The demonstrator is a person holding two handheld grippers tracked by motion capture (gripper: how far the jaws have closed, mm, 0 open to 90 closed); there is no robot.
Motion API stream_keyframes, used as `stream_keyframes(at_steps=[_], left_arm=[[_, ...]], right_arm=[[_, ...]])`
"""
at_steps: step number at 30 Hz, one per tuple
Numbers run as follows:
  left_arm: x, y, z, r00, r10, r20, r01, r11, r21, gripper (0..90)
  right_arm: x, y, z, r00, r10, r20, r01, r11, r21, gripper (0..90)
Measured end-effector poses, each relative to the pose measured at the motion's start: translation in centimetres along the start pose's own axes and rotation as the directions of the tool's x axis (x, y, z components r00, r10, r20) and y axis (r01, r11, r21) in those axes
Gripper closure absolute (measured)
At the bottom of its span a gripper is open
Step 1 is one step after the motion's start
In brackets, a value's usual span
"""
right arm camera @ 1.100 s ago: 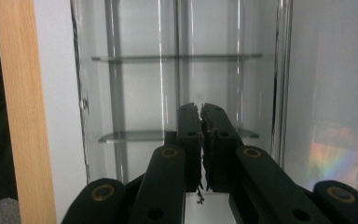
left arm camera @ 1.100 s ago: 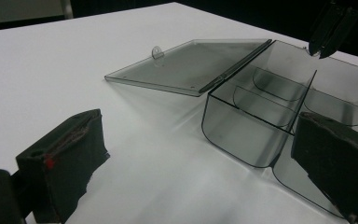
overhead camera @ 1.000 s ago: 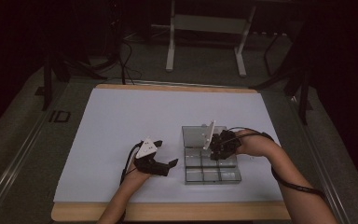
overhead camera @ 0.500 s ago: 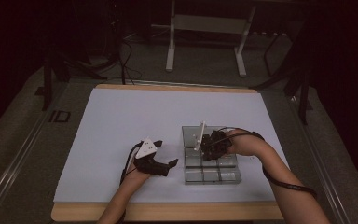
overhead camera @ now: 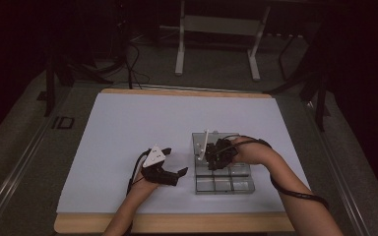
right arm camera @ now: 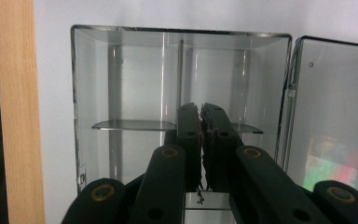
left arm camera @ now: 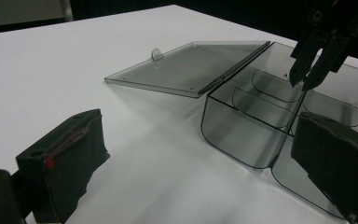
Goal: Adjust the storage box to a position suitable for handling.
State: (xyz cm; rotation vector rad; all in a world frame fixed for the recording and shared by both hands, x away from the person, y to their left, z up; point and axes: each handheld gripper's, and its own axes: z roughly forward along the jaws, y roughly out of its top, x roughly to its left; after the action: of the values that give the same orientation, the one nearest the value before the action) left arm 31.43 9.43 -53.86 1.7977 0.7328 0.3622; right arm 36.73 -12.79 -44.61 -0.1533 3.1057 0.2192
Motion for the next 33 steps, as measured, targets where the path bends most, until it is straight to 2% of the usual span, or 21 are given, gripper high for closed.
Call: stream_keyframes(at_steps=[17,27,33], left_arm=[[0.0,0.0,0.0,1.0,0.001,0.001,-0.001,1.0,-0.001,3.6],[0.0,0.0,0.0,1.0,0.003,0.002,-0.003,1.0,-0.001,3.6],[0.0,0.0,0.0,1.0,0.0,0.004,0.0,1.0,0.001,3.6]], right_arm=[[-0.4,0.1,1.2,0.9998,0.014,-0.013,-0.014,1.0,0.012,85.5],[-0.5,-0.1,1.1,0.9997,0.024,-0.001,-0.024,1.0,0.006,81.2],[-0.3,-0.3,1.1,0.9995,0.026,-0.02,-0.026,0.999,0.025,81.3]])
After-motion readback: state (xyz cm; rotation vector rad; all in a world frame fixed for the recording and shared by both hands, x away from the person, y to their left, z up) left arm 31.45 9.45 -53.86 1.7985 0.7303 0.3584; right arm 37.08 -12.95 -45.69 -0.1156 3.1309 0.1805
